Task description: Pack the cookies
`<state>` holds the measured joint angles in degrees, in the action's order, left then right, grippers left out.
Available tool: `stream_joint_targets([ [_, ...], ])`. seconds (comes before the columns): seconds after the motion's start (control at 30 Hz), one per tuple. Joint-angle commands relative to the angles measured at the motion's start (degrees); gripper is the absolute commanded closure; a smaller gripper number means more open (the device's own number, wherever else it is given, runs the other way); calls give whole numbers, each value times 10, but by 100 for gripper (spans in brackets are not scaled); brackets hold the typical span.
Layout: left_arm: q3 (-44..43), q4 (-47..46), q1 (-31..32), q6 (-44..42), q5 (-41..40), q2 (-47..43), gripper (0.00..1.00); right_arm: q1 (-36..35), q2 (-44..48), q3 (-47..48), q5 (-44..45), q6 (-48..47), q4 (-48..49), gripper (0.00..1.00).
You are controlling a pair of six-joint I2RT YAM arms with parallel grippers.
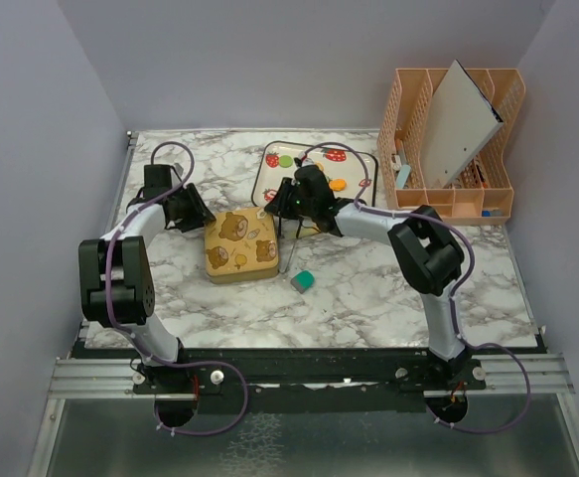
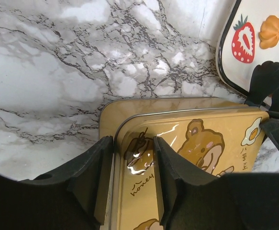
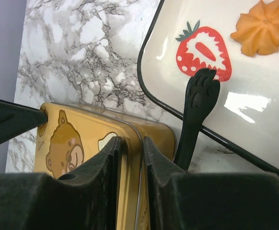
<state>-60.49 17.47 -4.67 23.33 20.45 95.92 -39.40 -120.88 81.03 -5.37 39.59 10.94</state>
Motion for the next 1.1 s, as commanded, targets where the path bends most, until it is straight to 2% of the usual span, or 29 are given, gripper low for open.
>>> stream_joint_targets([
  [0.0, -9, 64, 12, -38, -41, 34, 58, 0, -47, 3, 32, -14, -86, 75],
  [0.33, -11, 79, 23, -52, -75, 9, 57, -4, -41, -62, 16, -7, -104, 82],
  [0.7, 1, 82, 22, -59, -103, -33, 53, -49, 28, -134, -6, 13, -61, 81],
  [0.83, 6, 82, 23, -63, -120, -55, 49, -49, 73, -146, 2, 8, -44, 77],
  [1.07, 14, 81, 23, -70, -159, -109, 41, -49, 173, -176, 82, -22, -50, 61],
])
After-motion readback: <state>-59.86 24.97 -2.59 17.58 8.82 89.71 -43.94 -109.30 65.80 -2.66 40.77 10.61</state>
